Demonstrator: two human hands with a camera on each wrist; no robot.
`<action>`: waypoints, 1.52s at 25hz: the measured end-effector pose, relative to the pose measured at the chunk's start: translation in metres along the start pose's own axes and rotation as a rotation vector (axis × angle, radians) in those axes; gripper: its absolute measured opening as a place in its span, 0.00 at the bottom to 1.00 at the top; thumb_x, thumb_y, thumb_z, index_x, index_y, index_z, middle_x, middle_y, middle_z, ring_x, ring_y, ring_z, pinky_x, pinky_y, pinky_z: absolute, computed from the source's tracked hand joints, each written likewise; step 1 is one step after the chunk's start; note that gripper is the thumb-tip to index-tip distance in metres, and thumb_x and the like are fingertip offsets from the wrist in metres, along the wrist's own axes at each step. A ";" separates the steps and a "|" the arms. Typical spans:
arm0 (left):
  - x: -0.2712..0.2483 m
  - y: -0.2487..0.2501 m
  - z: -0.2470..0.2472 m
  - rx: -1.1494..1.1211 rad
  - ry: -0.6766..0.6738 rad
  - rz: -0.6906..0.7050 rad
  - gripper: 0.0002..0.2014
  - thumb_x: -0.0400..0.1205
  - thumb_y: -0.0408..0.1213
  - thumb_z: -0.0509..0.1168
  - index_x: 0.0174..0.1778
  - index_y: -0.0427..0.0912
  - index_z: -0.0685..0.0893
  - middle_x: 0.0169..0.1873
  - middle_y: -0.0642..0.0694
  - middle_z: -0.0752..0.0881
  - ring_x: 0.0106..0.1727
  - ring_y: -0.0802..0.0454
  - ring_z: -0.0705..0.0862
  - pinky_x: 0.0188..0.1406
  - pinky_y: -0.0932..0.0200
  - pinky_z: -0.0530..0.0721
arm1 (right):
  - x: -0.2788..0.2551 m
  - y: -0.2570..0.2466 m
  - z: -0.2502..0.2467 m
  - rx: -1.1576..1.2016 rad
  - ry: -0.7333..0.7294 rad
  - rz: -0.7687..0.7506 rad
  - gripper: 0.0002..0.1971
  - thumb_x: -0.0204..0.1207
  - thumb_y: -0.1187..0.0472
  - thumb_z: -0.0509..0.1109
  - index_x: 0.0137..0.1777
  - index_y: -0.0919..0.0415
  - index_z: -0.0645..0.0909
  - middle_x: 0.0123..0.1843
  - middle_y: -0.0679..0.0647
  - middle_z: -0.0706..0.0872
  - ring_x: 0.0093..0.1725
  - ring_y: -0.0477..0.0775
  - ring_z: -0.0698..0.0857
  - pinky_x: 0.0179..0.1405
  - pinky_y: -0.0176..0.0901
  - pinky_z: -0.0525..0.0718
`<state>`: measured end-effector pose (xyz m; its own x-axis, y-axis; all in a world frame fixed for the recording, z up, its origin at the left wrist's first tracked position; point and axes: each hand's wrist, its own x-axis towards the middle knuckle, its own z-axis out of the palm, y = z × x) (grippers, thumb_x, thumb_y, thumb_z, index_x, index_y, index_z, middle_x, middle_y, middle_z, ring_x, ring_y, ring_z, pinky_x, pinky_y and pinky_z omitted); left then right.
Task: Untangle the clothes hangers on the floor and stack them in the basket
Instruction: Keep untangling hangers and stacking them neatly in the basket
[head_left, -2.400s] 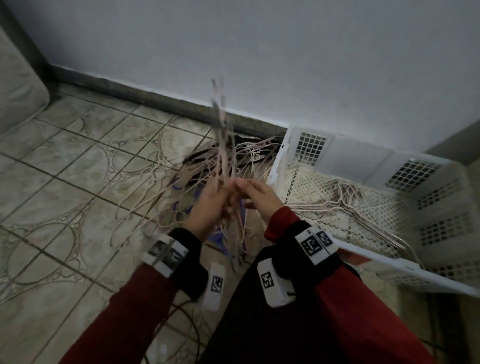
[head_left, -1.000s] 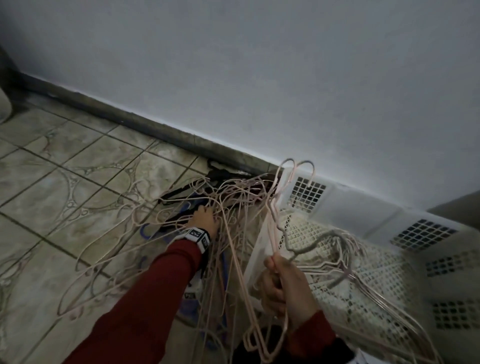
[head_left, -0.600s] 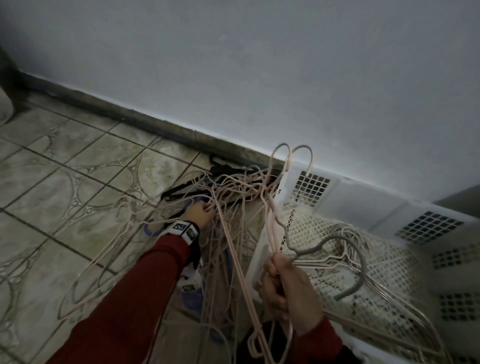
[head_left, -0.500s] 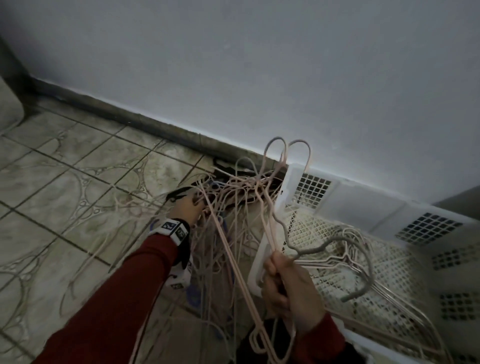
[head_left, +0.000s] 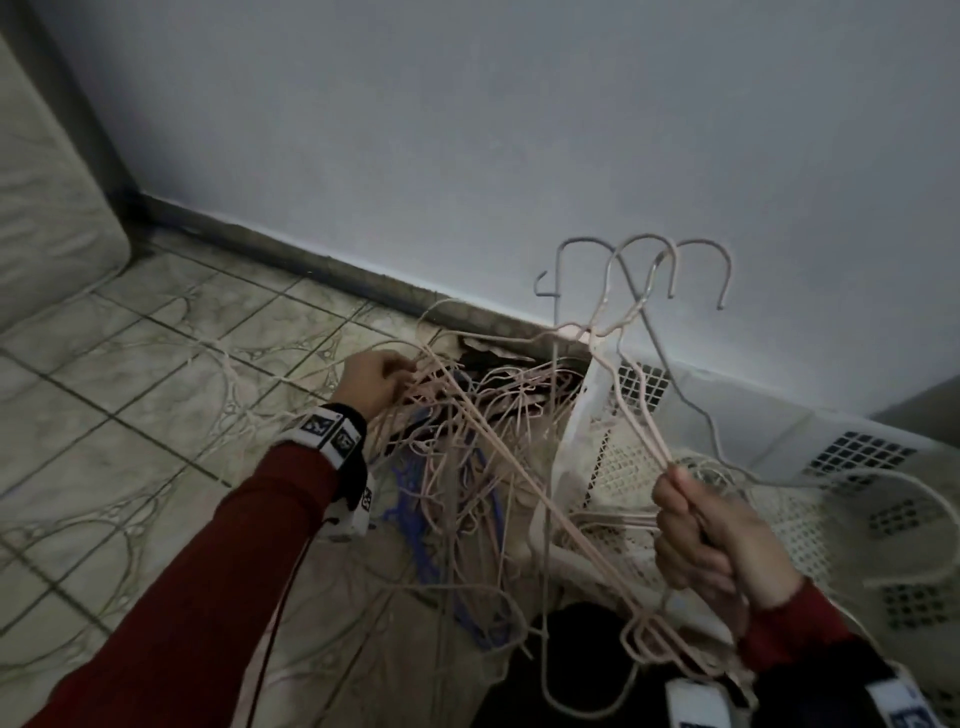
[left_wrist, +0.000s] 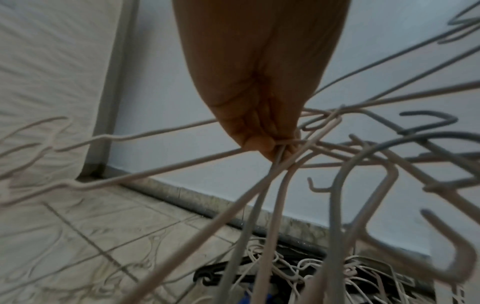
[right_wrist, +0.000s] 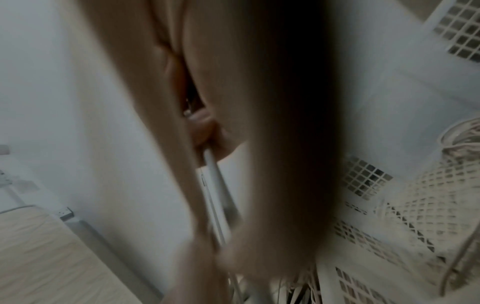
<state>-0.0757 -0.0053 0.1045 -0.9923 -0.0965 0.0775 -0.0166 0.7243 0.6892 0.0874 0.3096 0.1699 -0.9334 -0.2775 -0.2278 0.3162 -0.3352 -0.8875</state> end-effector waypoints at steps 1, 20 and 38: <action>-0.001 0.003 -0.003 -0.002 0.035 0.025 0.07 0.76 0.27 0.67 0.47 0.30 0.87 0.45 0.32 0.90 0.49 0.39 0.88 0.55 0.50 0.83 | -0.005 -0.004 -0.001 -0.008 -0.004 -0.009 0.22 0.57 0.39 0.76 0.25 0.54 0.71 0.08 0.42 0.61 0.07 0.40 0.55 0.14 0.29 0.54; -0.050 0.059 0.034 0.343 0.180 -0.006 0.10 0.78 0.48 0.61 0.44 0.46 0.83 0.42 0.43 0.90 0.48 0.43 0.86 0.58 0.50 0.67 | -0.067 -0.017 -0.034 -0.037 0.045 0.051 0.29 0.49 0.39 0.82 0.23 0.58 0.68 0.06 0.51 0.54 0.10 0.56 0.45 0.11 0.31 0.52; -0.047 0.065 0.011 0.664 0.575 0.316 0.12 0.73 0.35 0.64 0.49 0.53 0.85 0.32 0.47 0.84 0.23 0.46 0.78 0.34 0.56 0.77 | -0.069 -0.024 -0.045 0.004 -0.111 0.161 0.23 0.61 0.43 0.73 0.22 0.58 0.69 0.11 0.56 0.49 0.08 0.57 0.47 0.10 0.29 0.56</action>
<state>-0.0319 0.0538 0.1375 -0.7528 -0.0228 0.6579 0.0012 0.9993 0.0361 0.1369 0.3778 0.1889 -0.8465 -0.4250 -0.3206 0.4606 -0.2826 -0.8414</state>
